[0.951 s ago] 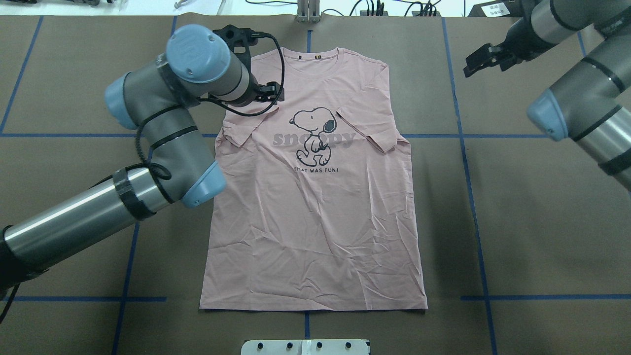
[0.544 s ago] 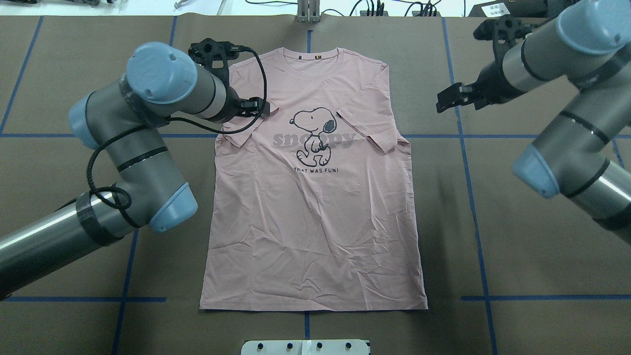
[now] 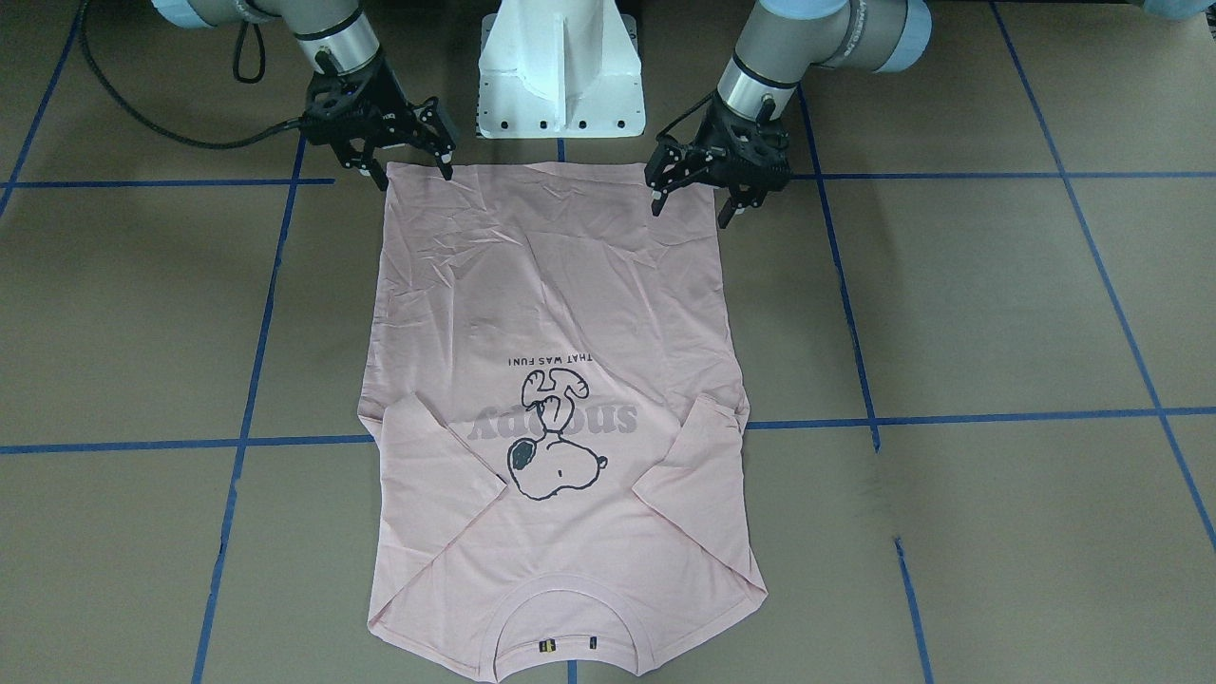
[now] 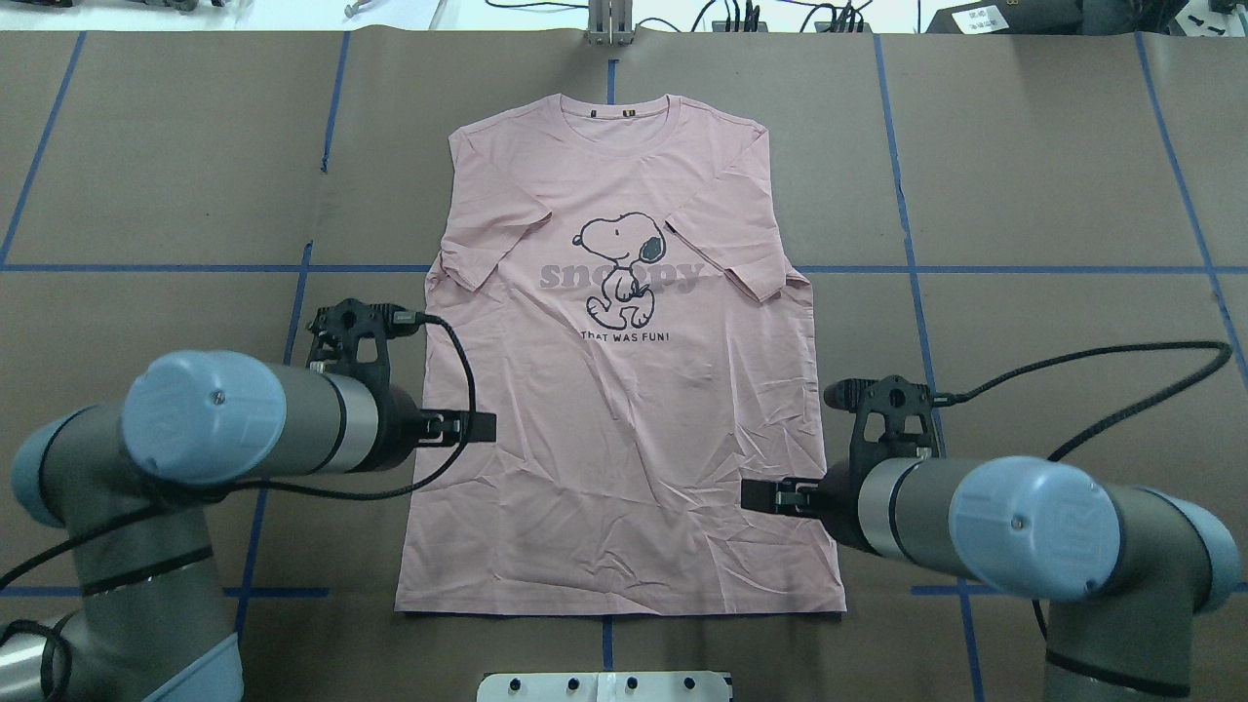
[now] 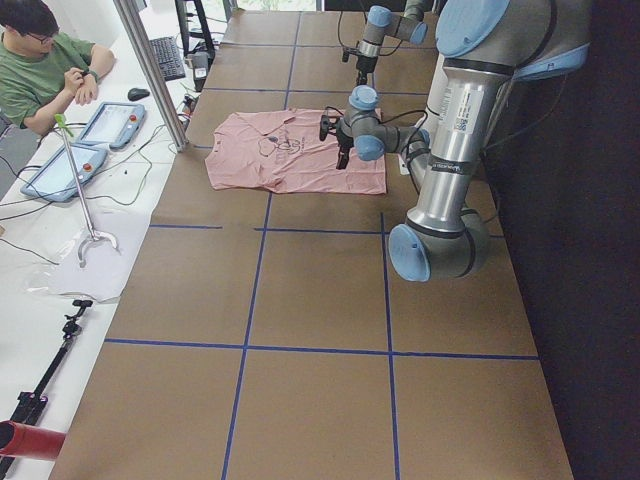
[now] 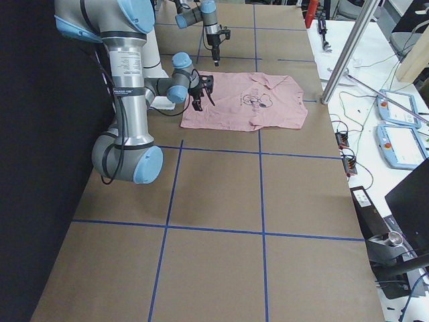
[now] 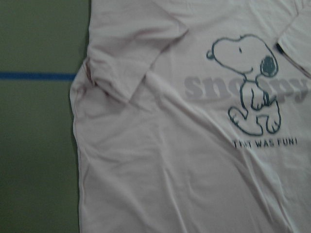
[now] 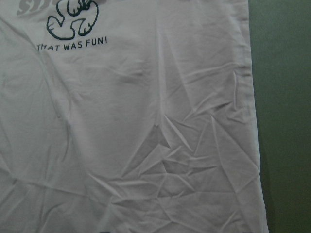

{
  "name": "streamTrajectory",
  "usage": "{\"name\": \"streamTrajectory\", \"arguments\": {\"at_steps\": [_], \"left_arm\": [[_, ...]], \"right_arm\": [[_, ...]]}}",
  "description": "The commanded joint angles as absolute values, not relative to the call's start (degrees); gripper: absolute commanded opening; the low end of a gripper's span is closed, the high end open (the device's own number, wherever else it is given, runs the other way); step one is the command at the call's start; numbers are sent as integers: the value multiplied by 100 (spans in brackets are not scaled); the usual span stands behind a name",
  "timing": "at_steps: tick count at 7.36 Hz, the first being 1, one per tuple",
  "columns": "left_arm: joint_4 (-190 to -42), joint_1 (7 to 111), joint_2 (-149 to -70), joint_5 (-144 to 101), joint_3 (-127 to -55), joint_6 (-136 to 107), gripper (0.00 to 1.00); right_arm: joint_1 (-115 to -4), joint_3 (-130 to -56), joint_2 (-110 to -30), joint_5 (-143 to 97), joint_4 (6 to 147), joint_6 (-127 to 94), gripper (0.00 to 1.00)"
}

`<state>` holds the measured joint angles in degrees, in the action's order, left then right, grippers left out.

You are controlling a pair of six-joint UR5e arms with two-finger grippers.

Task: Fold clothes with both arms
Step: 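Lower both grippers to the shirt hem nearest the robot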

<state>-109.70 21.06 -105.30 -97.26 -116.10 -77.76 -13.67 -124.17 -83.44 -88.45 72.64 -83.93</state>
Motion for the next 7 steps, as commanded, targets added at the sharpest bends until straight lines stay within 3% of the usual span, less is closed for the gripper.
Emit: {"name": "streamTrajectory", "arguments": {"at_steps": [1, 2, 4, 7], "left_arm": [[-10934, 1215, -9969, -9230, -11839, -8532, 84], [-10934, 1021, -9810, -9211, -11813, -8760, 76], [-10925, 976, -9809, -9211, -11603, -8771, 69], [-10934, 949, -9826, -9211, -11435, -8771, 66]], "right_arm": [[-1055, -12524, -8464, -8517, 7356, -8552, 94], [-1046, -12524, -8455, -8490, 7356, -8543, 95], [-1046, -12524, -8455, -8482, 7348, -8543, 95], [-1046, -12524, -8455, -8473, 7348, -8543, 95]]}}
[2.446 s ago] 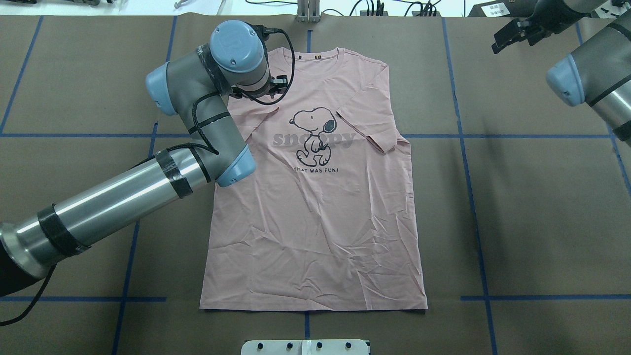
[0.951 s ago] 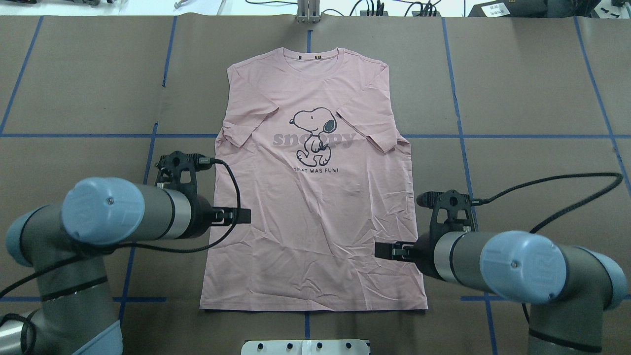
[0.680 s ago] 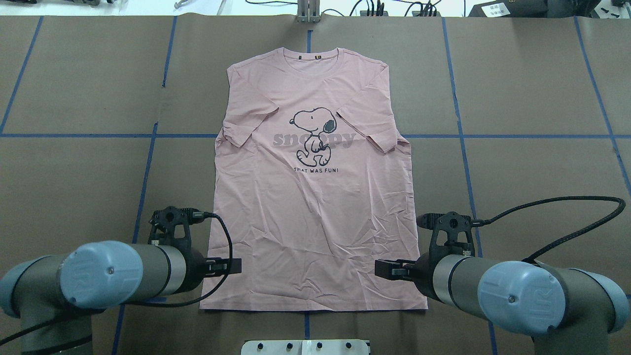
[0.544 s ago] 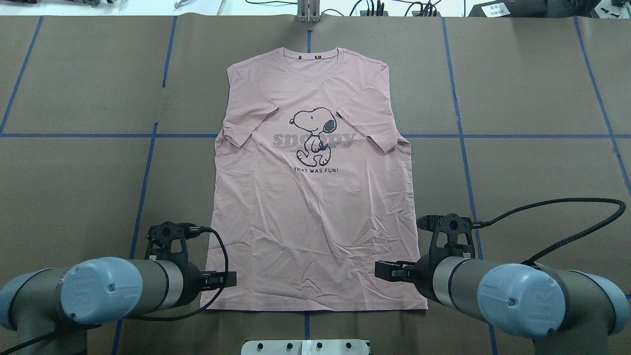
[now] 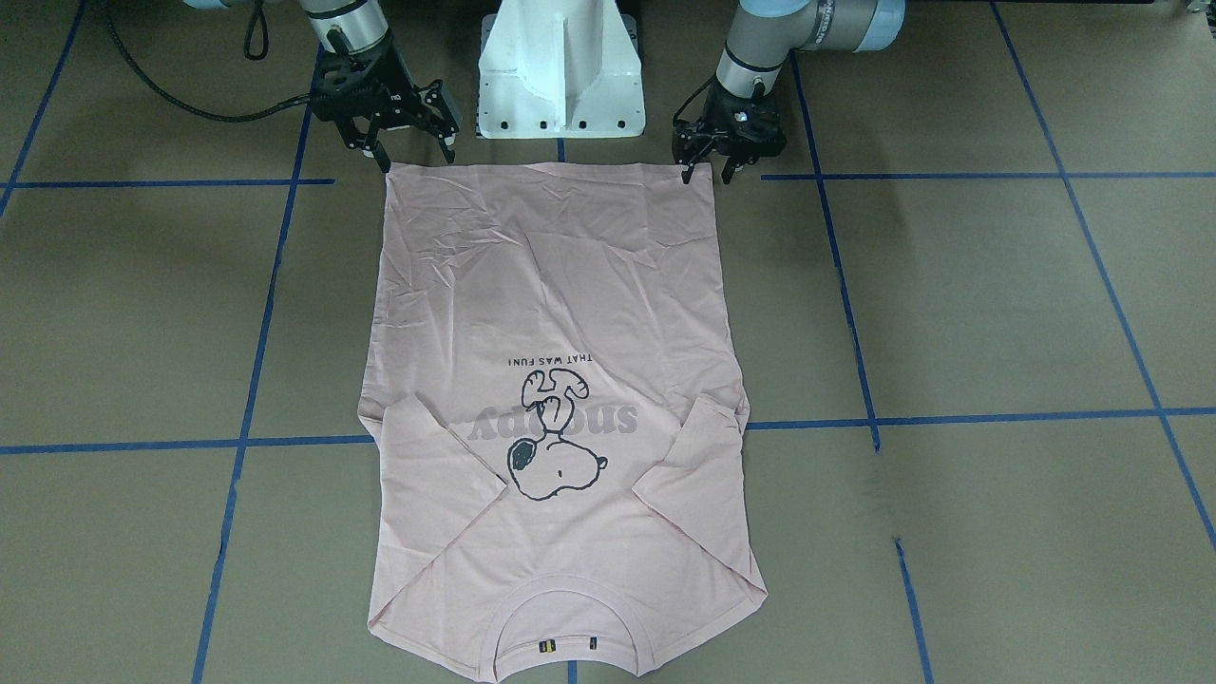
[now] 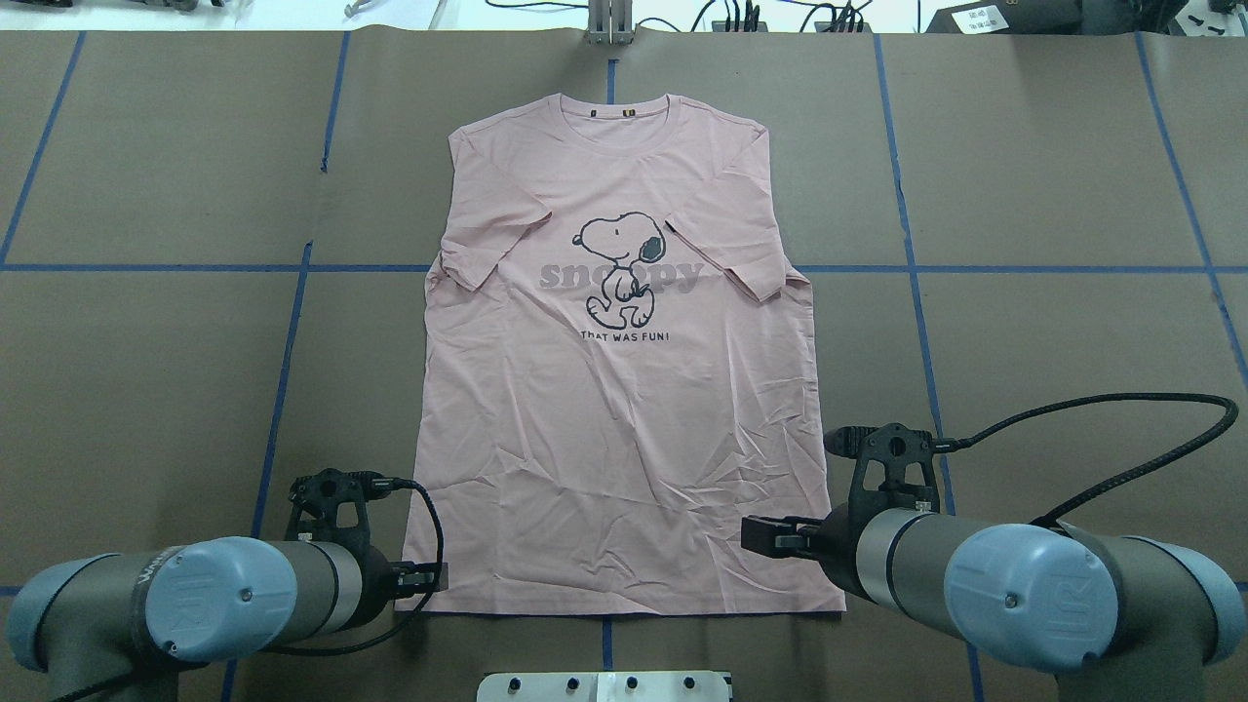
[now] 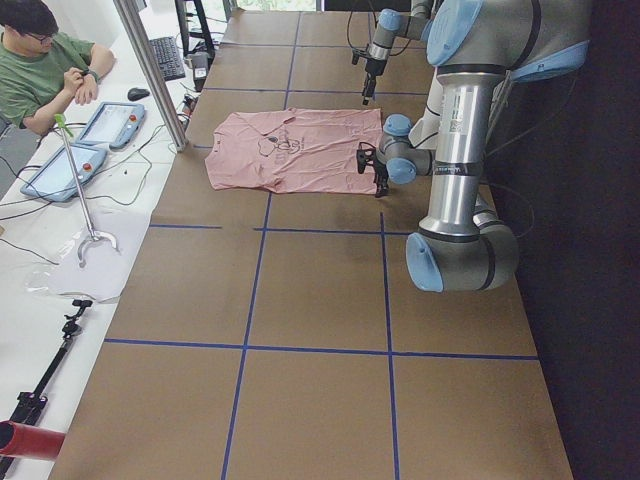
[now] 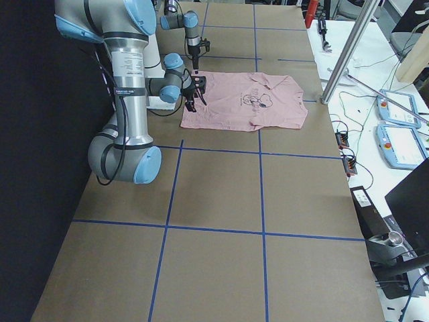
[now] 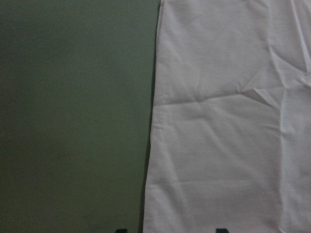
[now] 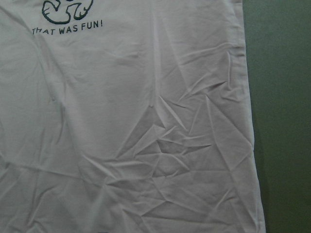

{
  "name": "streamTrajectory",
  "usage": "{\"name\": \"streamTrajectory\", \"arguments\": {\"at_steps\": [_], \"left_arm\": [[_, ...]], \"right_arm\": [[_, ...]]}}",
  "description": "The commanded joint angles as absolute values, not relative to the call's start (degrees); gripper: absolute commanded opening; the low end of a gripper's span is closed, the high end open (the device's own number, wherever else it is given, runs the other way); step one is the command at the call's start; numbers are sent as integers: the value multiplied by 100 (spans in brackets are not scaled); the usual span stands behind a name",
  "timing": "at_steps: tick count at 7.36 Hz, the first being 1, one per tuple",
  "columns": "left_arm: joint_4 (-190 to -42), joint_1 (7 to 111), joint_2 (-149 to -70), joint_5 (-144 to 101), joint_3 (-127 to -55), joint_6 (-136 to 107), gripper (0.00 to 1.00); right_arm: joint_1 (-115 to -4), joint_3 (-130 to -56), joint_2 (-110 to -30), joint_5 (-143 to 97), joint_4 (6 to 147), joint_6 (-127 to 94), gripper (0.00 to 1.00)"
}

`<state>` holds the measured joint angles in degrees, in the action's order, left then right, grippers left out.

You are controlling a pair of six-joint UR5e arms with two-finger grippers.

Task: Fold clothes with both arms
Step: 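Lower both grippers to the shirt hem nearest the robot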

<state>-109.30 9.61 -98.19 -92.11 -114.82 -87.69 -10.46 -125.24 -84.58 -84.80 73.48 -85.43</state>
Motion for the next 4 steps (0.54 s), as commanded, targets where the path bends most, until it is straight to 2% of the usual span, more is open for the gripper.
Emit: {"name": "streamTrajectory", "arguments": {"at_steps": [1, 4], "left_arm": [[-10934, 941, -9844, -9211, -11443, -8780, 61], [-10934, 905, -9870, -9220, -11496, -8780, 60]], "right_arm": [[-1046, -12524, -8455, -8473, 7348, -8543, 95], [-1046, -12524, -8455, -8473, 7348, -8543, 95]]}}
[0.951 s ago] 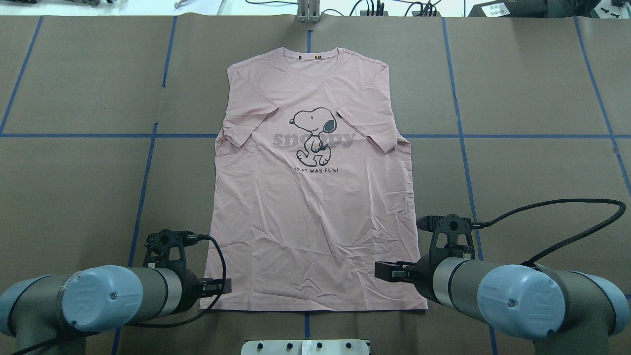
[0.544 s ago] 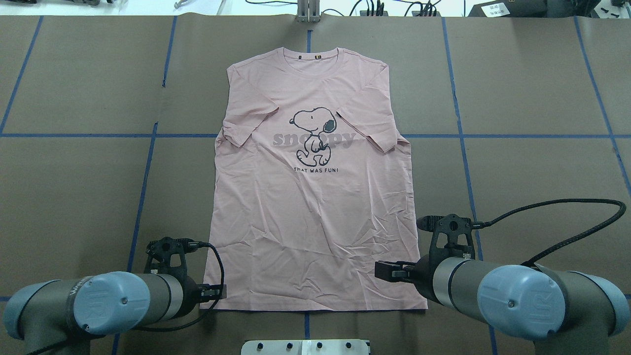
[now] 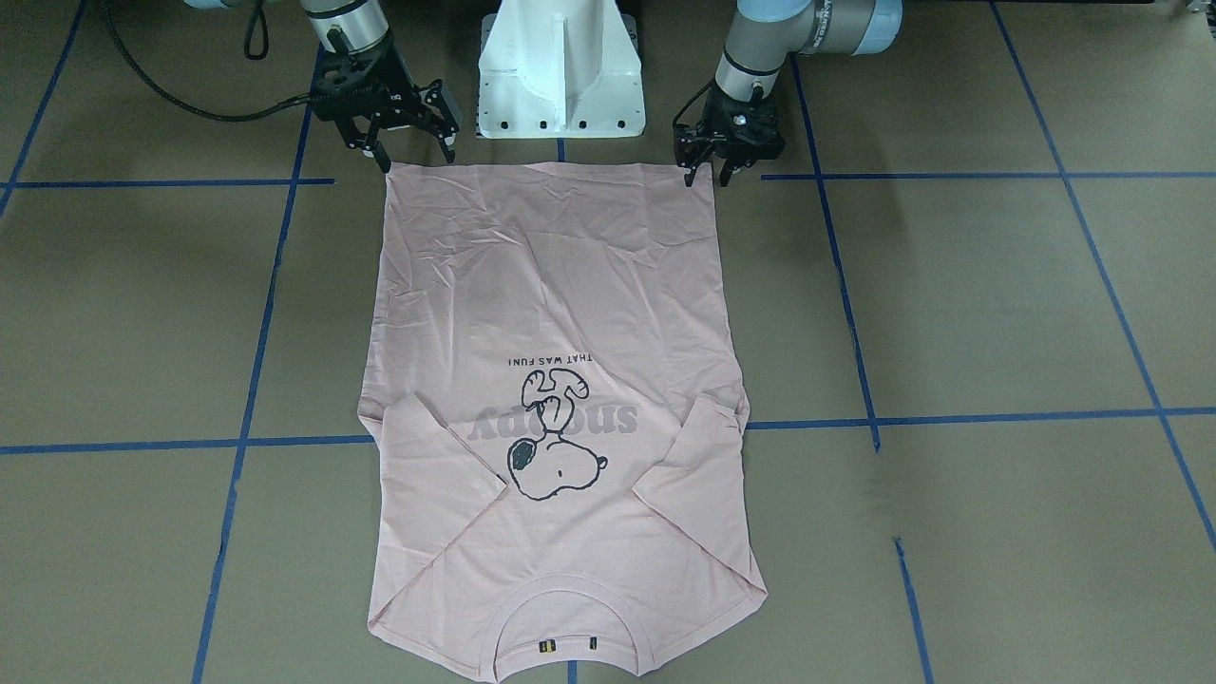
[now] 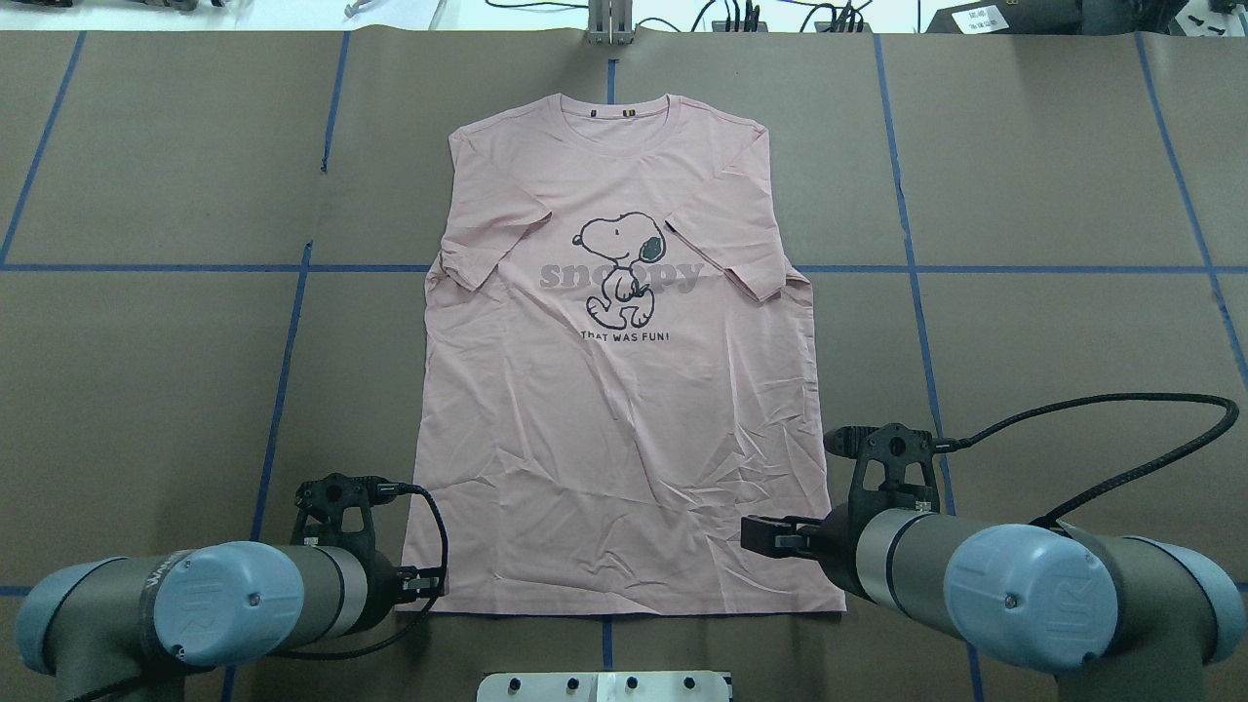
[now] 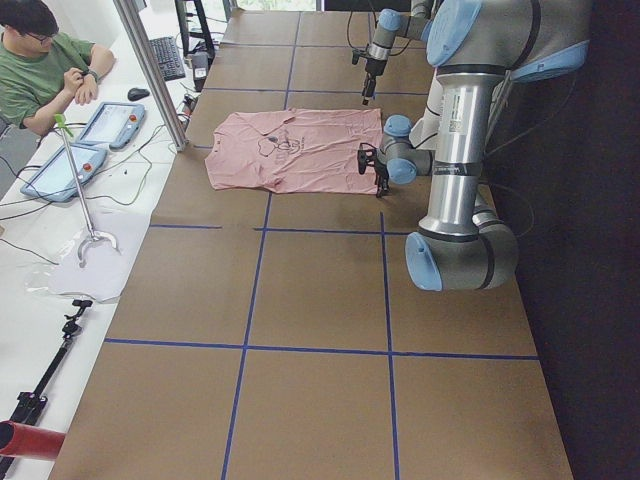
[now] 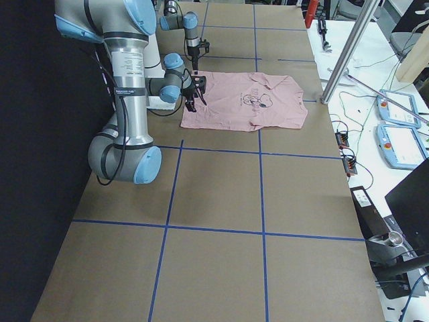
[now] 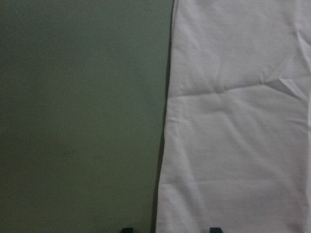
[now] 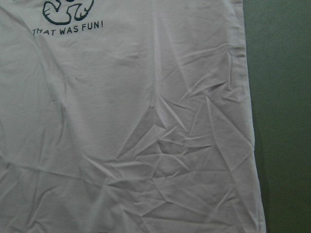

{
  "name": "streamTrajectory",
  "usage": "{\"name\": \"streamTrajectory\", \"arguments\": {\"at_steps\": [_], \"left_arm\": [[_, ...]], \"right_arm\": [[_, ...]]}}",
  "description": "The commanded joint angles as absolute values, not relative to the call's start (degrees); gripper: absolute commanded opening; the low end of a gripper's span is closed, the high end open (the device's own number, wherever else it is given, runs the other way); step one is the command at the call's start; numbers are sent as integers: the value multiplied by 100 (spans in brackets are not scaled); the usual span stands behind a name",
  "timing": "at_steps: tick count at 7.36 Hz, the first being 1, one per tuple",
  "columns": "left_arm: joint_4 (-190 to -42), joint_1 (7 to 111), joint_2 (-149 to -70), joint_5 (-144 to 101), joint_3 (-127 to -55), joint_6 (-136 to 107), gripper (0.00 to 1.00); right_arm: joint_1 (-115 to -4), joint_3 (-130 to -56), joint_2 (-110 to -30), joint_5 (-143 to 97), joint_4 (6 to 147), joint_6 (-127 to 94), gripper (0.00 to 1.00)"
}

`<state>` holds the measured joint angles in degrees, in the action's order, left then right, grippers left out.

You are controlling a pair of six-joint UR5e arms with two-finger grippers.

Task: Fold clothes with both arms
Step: 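Lower both grippers to the shirt hem nearest the robot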

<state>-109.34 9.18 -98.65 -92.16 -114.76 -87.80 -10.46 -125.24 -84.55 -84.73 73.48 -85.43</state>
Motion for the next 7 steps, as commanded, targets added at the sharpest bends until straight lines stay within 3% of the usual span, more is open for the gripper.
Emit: {"name": "streamTrajectory", "arguments": {"at_steps": [1, 2, 4, 5, 6, 7], "left_arm": [[-10934, 905, -9861, -9228, -11505, -8780, 59], [-10934, 888, -9870, -9237, -11522, -8780, 54], [-10934, 809, -9870, -9237, -11522, -8780, 12], [-10934, 782, -9870, -9229, -11522, -8780, 0], [-10934, 782, -9870, -9229, -11549, -8772, 0], [-10934, 782, -9870, -9237, -11645, -8763, 0]], "right_arm": [[-1046, -12524, -8455, -8473, 7348, -8543, 95], [-1046, -12524, -8464, -8473, 7348, -8543, 96], [-1046, -12516, -8464, -8473, 7348, -8543, 95], [-1046, -12516, -8464, -8473, 7348, -8543, 95], [-1046, -12507, -8464, -8473, 7348, -8543, 95], [-1011, -12489, -8464, -8333, 7365, -8560, 89]]}}
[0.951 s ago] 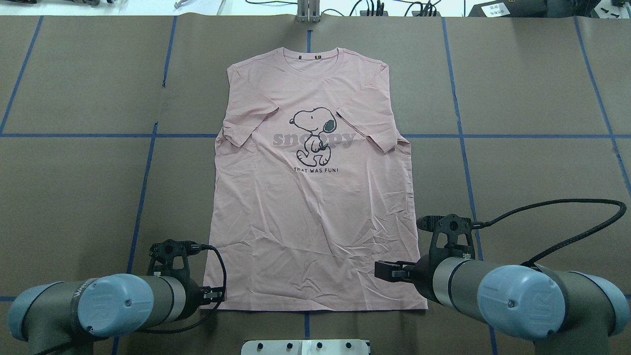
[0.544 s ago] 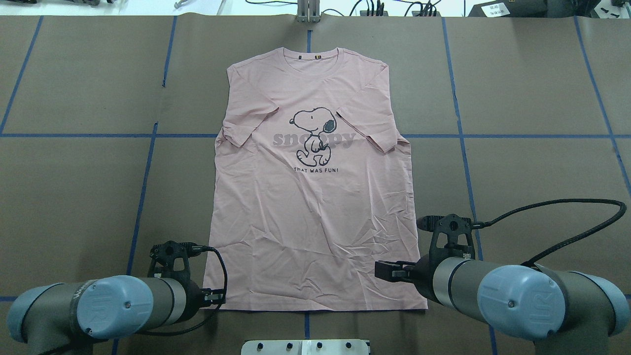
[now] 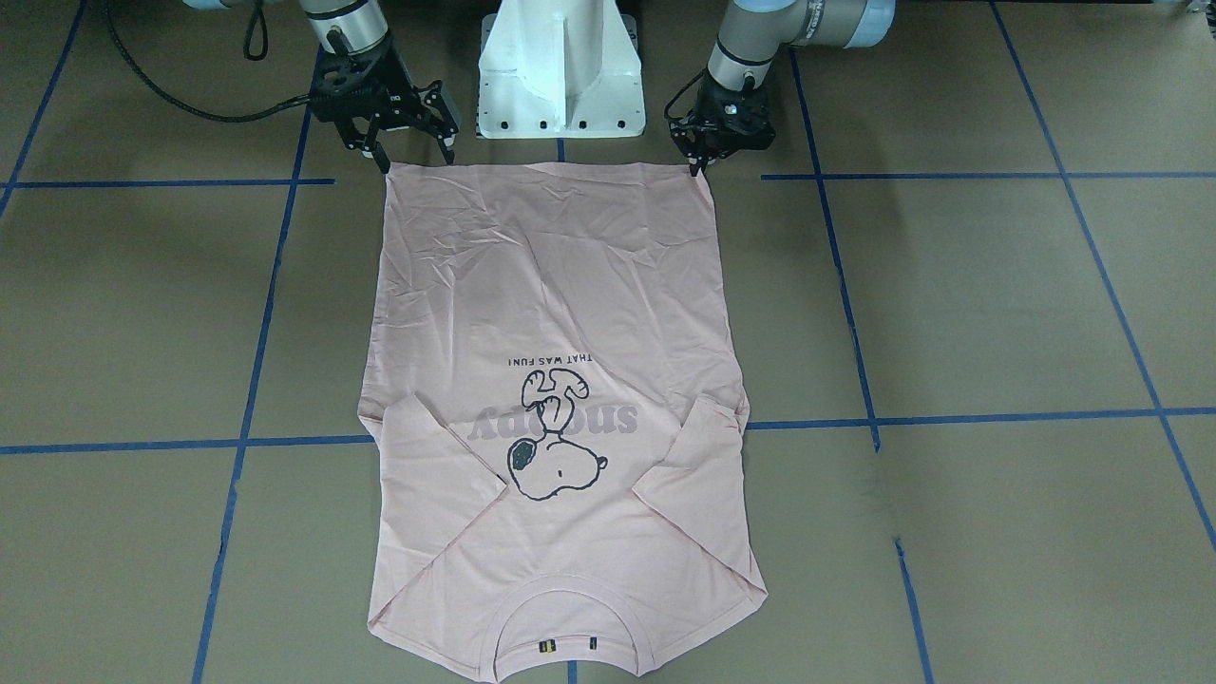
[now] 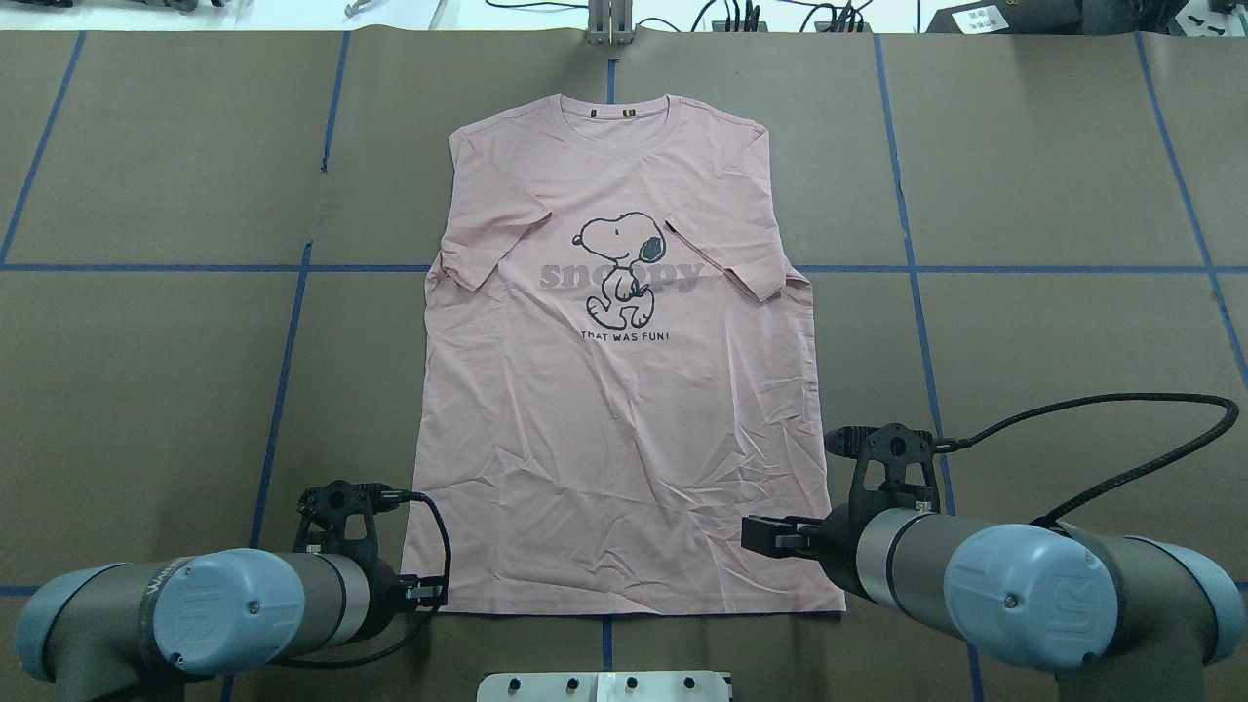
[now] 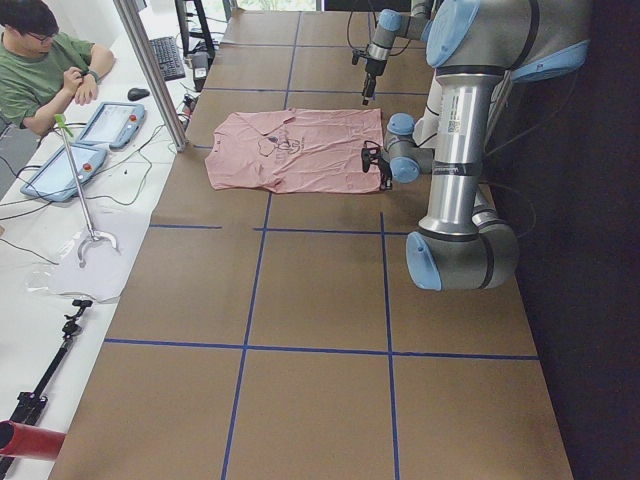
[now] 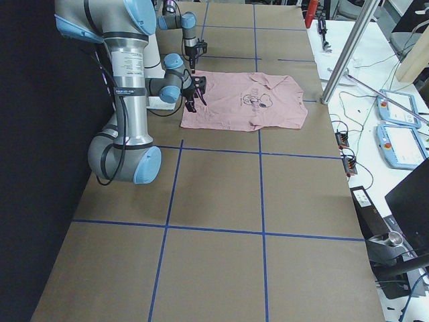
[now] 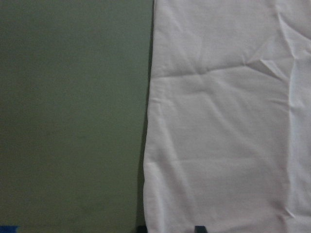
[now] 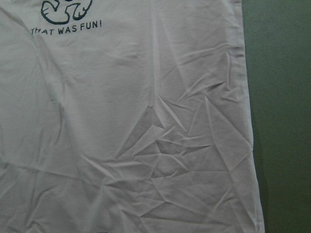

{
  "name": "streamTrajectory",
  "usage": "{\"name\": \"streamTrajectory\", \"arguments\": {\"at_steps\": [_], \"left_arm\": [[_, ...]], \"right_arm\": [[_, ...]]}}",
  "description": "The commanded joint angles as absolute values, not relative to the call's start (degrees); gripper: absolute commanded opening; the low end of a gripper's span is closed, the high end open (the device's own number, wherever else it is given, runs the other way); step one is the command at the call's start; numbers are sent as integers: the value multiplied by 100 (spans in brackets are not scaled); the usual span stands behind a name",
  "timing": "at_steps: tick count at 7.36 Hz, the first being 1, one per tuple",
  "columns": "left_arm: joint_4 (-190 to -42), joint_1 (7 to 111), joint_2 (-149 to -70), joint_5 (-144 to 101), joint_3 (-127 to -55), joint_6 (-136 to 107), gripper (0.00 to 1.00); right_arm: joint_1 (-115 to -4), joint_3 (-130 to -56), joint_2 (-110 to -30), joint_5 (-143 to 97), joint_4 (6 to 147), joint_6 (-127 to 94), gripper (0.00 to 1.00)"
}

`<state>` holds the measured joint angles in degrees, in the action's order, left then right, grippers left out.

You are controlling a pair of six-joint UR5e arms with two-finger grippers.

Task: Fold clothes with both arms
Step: 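Lower both grippers to the shirt hem nearest the robot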

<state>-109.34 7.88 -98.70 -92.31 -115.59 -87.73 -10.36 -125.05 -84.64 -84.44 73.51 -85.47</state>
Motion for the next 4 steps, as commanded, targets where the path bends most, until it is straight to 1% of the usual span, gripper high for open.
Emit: {"name": "streamTrajectory", "arguments": {"at_steps": [1, 3, 4], "left_arm": [[-10925, 782, -9879, -9246, -11724, -8763, 0], [-10925, 782, -9966, -9263, -11733, -8763, 0], [-10934, 782, -10002, -9281, -11725, -8754, 0]], "right_arm": [[-837, -12437, -8603, -8202, 7365, -8848, 75], [-538, -12297, -8639, -7816, 7531, -9218, 73], [-388, -12296, -8640, -7692, 7732, -9333, 69]]}}
